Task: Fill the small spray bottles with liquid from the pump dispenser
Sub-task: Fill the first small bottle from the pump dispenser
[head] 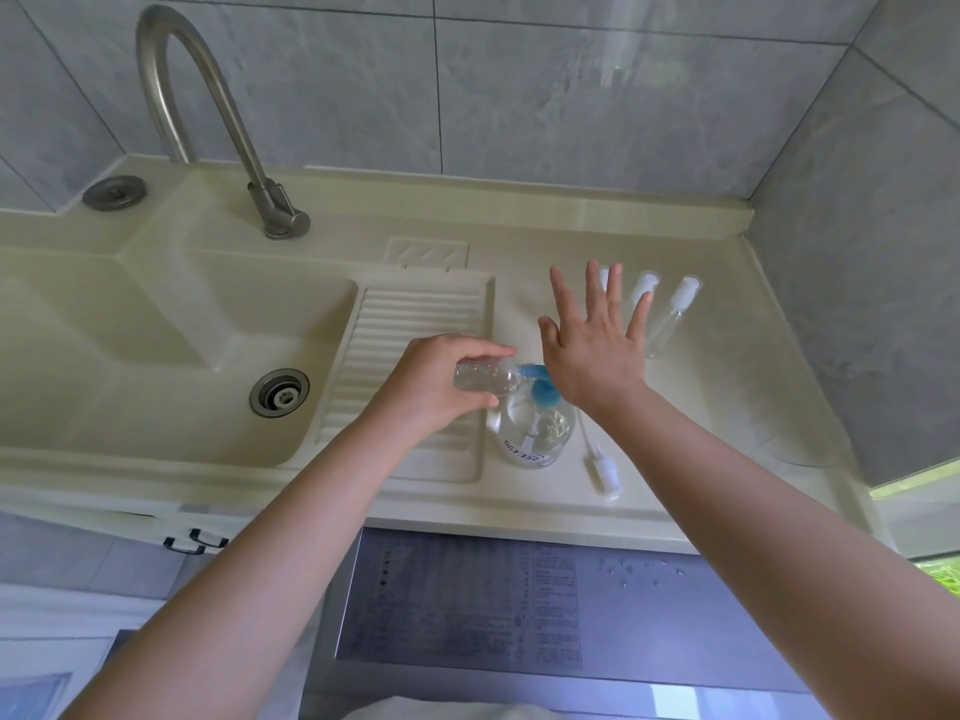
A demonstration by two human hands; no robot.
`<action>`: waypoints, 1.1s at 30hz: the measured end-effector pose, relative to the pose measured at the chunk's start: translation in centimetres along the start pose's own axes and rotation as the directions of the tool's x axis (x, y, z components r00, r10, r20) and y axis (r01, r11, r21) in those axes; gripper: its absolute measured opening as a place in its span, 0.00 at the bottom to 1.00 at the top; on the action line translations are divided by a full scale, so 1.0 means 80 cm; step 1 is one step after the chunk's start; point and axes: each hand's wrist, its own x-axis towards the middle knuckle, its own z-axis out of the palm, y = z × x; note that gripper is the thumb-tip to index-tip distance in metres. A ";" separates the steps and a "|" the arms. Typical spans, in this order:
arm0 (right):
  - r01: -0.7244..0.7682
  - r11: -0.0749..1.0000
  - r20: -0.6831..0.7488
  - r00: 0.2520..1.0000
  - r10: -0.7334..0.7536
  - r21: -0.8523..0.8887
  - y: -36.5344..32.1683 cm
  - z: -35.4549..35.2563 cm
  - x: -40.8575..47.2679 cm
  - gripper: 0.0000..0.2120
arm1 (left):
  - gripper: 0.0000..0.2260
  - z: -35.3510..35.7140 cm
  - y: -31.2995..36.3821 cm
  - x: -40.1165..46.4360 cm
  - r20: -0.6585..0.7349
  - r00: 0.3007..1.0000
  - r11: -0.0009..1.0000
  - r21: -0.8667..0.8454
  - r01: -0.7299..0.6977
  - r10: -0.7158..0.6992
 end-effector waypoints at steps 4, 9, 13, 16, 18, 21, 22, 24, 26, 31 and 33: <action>-0.010 1.000 0.057 0.998 0.008 0.028 0.000 0.013 -0.005 0.27 | 0.26 0.003 -0.001 0.000 0.012 1.000 1.000 0.007 0.007 -0.007; -0.010 1.000 0.014 1.000 0.010 0.004 0.001 0.002 0.002 0.28 | 0.26 0.002 -0.001 0.000 0.009 1.000 1.000 0.002 0.010 -0.010; 0.018 1.000 0.009 1.000 -0.017 -0.023 0.002 0.003 -0.001 0.28 | 0.26 0.001 -0.001 0.000 0.005 1.000 1.000 -0.001 0.012 -0.012; 0.013 1.000 0.035 0.999 -0.013 0.000 -0.001 0.012 -0.004 0.27 | 0.26 0.003 -0.004 -0.001 0.011 1.000 1.000 0.000 0.018 -0.018; 0.006 1.000 0.024 1.000 -0.005 -0.011 -0.002 0.012 -0.003 0.27 | 0.26 0.005 -0.005 -0.001 0.007 1.000 1.000 -0.001 0.022 -0.022; 0.026 0.997 -0.062 0.998 -0.030 -0.072 -0.003 0.002 0.002 0.28 | 0.25 0.004 -0.005 -0.002 -0.005 1.000 1.000 -0.023 0.016 -0.016; 0.032 0.995 -0.086 0.996 -0.040 -0.092 -0.003 -0.001 0.003 0.28 | 0.25 0.003 -0.005 -0.003 -0.009 1.000 0.999 -0.030 0.013 -0.014; 0.040 0.994 -0.085 0.995 -0.048 -0.098 -0.003 0.000 0.003 0.28 | 0.25 0.002 -0.005 -0.003 -0.013 1.000 0.999 -0.031 0.008 -0.008; 0.038 0.997 -0.051 0.998 -0.042 -0.067 -0.002 0.006 0.000 0.28 | 0.25 0.002 -0.005 -0.002 -0.006 1.000 1.000 -0.027 0.010 -0.010; 0.046 0.997 -0.061 0.997 -0.050 -0.070 -0.003 0.009 0.000 0.27 | 0.25 0.003 -0.008 -0.002 -0.002 1.000 1.000 -0.011 0.017 -0.017; 0.050 0.996 -0.103 0.993 -0.057 -0.074 -0.002 0.004 0.001 0.28 | 0.25 0.002 -0.008 -0.004 -0.007 1.000 1.000 -0.018 0.020 -0.020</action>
